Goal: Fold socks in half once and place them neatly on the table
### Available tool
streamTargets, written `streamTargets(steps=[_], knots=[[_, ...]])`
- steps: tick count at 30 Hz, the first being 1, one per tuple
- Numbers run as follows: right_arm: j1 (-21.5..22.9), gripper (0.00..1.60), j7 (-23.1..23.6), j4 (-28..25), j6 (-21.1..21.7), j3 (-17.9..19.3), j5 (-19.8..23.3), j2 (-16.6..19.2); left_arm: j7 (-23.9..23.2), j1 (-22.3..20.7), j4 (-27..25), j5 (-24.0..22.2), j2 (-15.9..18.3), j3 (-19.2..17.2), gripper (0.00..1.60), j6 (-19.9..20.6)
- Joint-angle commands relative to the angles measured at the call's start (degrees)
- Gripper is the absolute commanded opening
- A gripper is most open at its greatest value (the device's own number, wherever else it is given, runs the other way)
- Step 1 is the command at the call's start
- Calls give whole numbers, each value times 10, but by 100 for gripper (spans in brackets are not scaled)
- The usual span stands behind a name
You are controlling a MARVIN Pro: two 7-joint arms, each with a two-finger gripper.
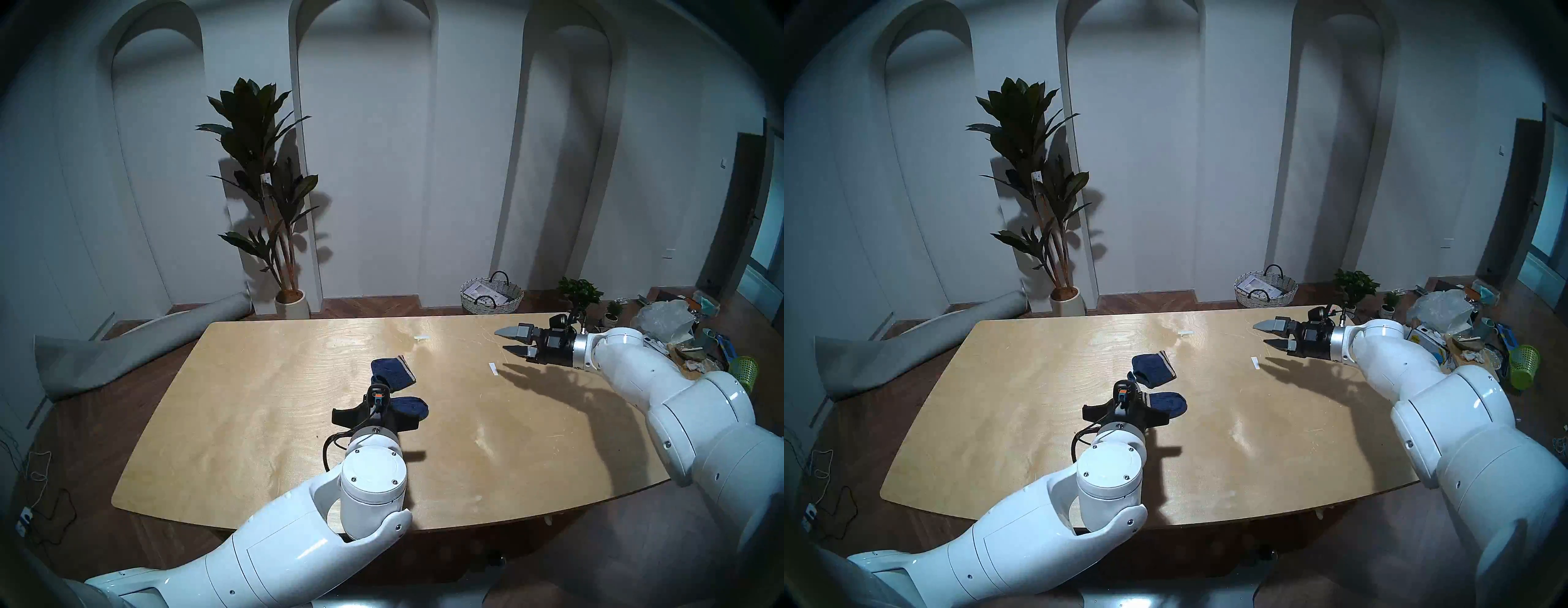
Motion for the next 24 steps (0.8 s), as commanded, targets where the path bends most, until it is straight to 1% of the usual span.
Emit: streamTargets(steps=[1, 3, 4, 8, 15, 21, 24], knots=[[-19, 160, 57, -61, 26, -7, 9, -4, 0, -5, -10, 3, -4, -1, 0, -6], [-26, 160, 58, -67, 32, -12, 8, -5, 0, -5, -10, 3, -4, -1, 0, -6], [-32, 160, 47, -72, 36, -14, 9, -7, 0, -5, -9, 3, -4, 0, 0, -6], [-58, 160, 36, -94, 58, -27, 12, -13, 2, -4, -7, 2, -5, 1, 0, -8], [-82, 160, -3, -149, 84, -40, 27, -30, 4, -2, -6, 2, -7, 4, 0, -9], [-96, 160, -23, -200, 99, -44, 45, -27, 7, -7, -10, 10, -8, 12, 0, -8], [-105, 160, -34, -234, 110, -48, 56, -27, 9, -7, -10, 11, -10, 17, 0, -9]])
